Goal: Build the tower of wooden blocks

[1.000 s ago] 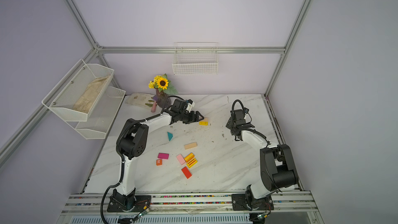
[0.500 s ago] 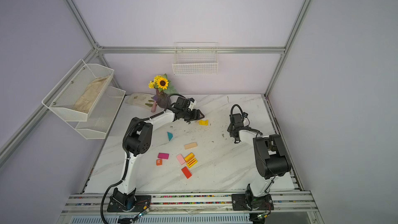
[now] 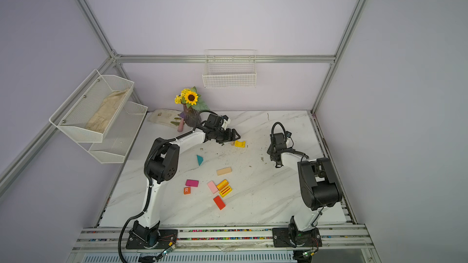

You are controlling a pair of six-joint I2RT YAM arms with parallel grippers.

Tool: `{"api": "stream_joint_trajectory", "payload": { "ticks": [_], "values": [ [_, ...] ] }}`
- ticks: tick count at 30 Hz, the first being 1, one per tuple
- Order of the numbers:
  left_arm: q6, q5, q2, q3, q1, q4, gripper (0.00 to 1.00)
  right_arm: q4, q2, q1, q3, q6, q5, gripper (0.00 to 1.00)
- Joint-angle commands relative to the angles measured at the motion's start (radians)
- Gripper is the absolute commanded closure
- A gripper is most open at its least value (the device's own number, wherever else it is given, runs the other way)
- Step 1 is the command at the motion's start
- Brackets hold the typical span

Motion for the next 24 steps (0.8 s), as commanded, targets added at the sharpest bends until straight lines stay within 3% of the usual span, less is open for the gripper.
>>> {"api": "stream_joint_trajectory", "payload": {
  "ticks": [1, 5, 13, 17, 21, 24],
  "values": [
    [0.056, -0.078, -0.123, 0.014, -0.005, 0.013, 0.16, 0.003, 0.0, -0.002, 0.022, -0.015, -0.016, 0.3],
    [0.072, -0.136, -0.116, 0.03, 0.0, -0.013, 0.17, -0.01, -0.003, -0.003, 0.034, -0.012, -0.022, 0.3],
    [0.106, -0.116, 0.079, 0.269, -0.002, -0.15, 0.33, 0.0, 0.052, -0.003, 0.055, -0.012, -0.02, 0.29],
    [0.129, -0.133, 0.16, 0.377, -0.01, -0.217, 0.36, 0.009, 0.059, -0.002, 0.056, -0.014, -0.019, 0.29],
    [0.129, -0.17, 0.206, 0.428, -0.012, -0.258, 0.39, 0.0, 0.076, -0.003, 0.07, -0.015, -0.023, 0.29],
    [0.133, -0.176, 0.221, 0.445, -0.012, -0.269, 0.48, -0.005, 0.083, -0.002, 0.077, -0.016, -0.026, 0.29]
  ]
}}
